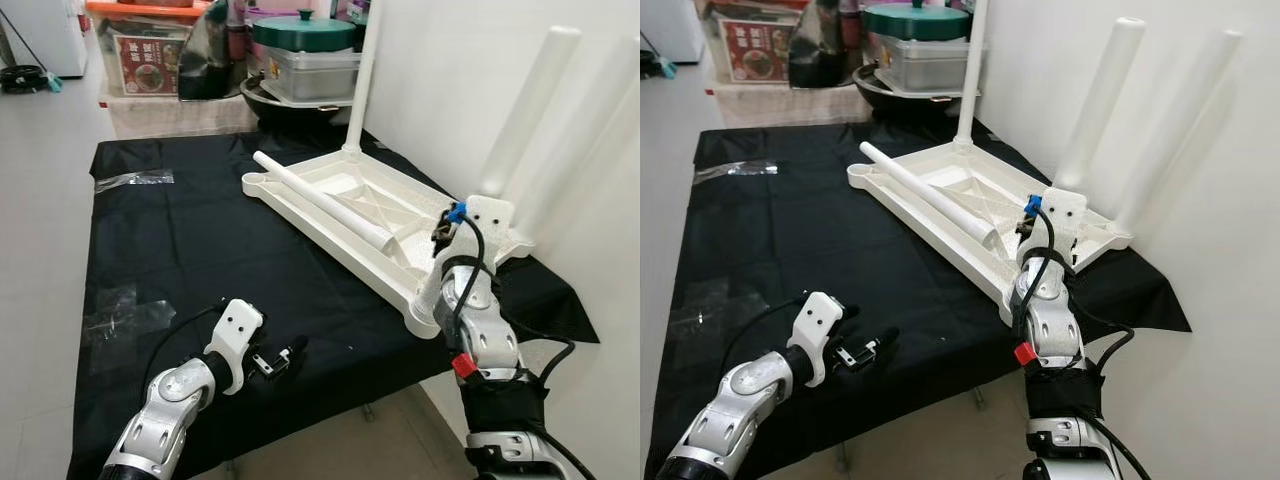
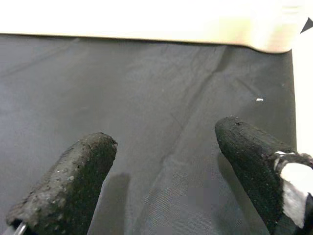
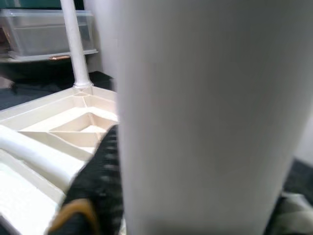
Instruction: Building children table
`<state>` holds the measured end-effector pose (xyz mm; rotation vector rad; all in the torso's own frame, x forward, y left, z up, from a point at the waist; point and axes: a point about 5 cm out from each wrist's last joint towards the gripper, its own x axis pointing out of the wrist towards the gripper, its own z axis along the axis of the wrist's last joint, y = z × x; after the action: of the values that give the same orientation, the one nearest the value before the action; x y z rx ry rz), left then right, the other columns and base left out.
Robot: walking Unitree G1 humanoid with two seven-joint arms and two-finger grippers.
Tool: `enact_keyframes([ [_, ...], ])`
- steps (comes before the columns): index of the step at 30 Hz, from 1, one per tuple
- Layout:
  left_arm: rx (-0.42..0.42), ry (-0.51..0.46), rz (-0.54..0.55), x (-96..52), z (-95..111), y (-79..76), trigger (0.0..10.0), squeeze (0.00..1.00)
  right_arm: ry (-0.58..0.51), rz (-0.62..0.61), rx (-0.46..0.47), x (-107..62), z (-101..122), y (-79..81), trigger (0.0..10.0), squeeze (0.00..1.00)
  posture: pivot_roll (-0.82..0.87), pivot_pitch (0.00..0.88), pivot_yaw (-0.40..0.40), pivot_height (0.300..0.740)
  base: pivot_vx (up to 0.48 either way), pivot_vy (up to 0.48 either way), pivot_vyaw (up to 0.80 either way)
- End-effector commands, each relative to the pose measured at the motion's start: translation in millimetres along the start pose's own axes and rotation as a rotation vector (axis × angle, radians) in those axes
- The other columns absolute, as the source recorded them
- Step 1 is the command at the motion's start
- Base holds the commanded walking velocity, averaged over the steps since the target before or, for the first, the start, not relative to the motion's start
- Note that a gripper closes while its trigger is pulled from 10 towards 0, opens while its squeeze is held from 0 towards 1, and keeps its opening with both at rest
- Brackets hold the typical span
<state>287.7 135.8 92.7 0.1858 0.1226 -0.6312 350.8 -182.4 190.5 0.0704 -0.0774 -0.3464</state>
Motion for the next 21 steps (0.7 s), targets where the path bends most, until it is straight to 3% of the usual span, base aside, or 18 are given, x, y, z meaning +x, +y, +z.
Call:
enact_keyframes([
  [1, 0.006, 0.019, -0.006, 0.0, -4, -2.9, 10.0, 0.0, -0.027, -0.002, 0.057, 3.2, 6, -8.1, 10.0, 1.0, 0.0, 0.0, -0.113, 0.74, 0.0, 0.0, 0.0],
  [2, 0.006, 0.019, -0.006, -0.2, -4, -2.8, 10.0, 0.0, -0.061, 0.114, 0.098, 4.1, 14, -4.2, 10.0, 0.0, 0.0, 0.0, -0.112, 0.74, 0.0, 0.0, 0.0],
  [3, 0.006, 0.019, -0.006, -0.2, -4, -2.8, 10.0, 0.0, -0.061, 0.114, 0.098, 4.1, 14, -4.2, 10.0, 0.0, 0.0, 0.0, -0.112, 0.74, 0.0, 0.0, 0.0],
  [5, 0.007, 0.02, -0.006, -0.6, -4, -2.4, 10.0, 0.0, -0.1, 0.36, 0.189, 2.5, 27, 2.0, 10.0, 0.0, 0.0, 0.0, -0.108, 0.74, 0.0, 0.0, 0.0],
  [7, 0.009, 0.021, -0.007, -0.7, -4, -1.9, 10.0, 0.0, -0.142, 0.682, 0.162, -8.9, 41, 2.9, 10.0, 0.0, 0.0, 0.0, -0.107, 0.74, 0.0, 0.0, 0.0],
  [8, 0.009, 0.021, -0.007, -0.7, -4, -1.9, 10.0, 0.0, -0.142, 0.682, 0.162, -8.9, 41, 2.9, 10.0, 0.0, 0.0, 0.0, -0.107, 0.74, 0.0, 0.0, 0.0],
  [9, 0.01, 0.02, -0.007, -0.7, -4, -1.7, 10.0, 0.0, -0.14, 0.782, 0.129, -13.8, 43, 2.7, 10.0, 0.0, 0.0, 0.0, -0.107, 0.74, 0.0, 0.0, 0.0],
  [11, 0.01, 0.02, -0.007, -0.7, -4, -1.7, 10.0, 0.0, -0.14, 0.782, 0.129, -13.8, 43, 2.7, 10.0, 0.0, 0.0, 0.0, -0.107, 0.74, 0.0, 0.0, 0.0],
  [12, 0.011, 0.02, -0.007, -0.7, -4, -1.2, 10.0, 0.0, -0.124, 0.905, 0.09, -21.0, 43, 4.1, 10.0, 0.0, 0.0, 0.0, -0.104, 0.74, 0.0, 0.0, 0.0],
  [13, 0.011, 0.02, -0.007, -0.7, -4, -1.2, 10.0, 0.0, -0.124, 0.905, 0.09, -21.0, 43, 4.1, 10.0, 0.0, 0.0, 0.0, -0.104, 0.74, 0.0, 0.0, 0.0],
  [14, 0.012, 0.02, -0.007, -0.6, -4, -0.7, 10.0, 0.0, -0.105, 1.021, 0.039, -30.2, 41, 7.6, 10.0, 0.0, 0.0, 0.0, -0.101, 0.74, 0.0, 0.0, 0.0],
  [15, 0.012, 0.02, -0.007, -0.6, -4, -0.7, 10.0, 0.0, -0.105, 1.021, 0.039, -30.2, 41, 7.6, 10.0, 0.0, 0.0, 0.0, -0.101, 0.74, 0.0, 0.0, 0.0],
  [16, 0.013, 0.021, -0.009, -0.3, -3, -0.3, 10.0, 0.0, -0.078, 1.116, -0.013, -38.1, 35, 11.7, 10.0, 0.0, 0.0, 0.0, -0.101, 0.74, 0.0, 0.0, 0.0],
  [20, 0.014, 0.021, -0.009, 0.0, -3, 0.0, 10.0, 0.0, -0.062, 1.149, -0.059, -40.3, 29, 16.0, 10.0, 0.0, 0.0, 0.0, -0.103, 0.74, 0.0, 0.0, 0.0],
  [21, 0.016, 0.02, -0.008, -0.3, -3, 0.5, 10.0, 0.0, -0.042, 1.146, -0.153, -36.8, 17, 21.3, 10.0, 0.0, 0.02, 0.0, -0.109, 0.74, 0.0, 0.0, 0.0],
])
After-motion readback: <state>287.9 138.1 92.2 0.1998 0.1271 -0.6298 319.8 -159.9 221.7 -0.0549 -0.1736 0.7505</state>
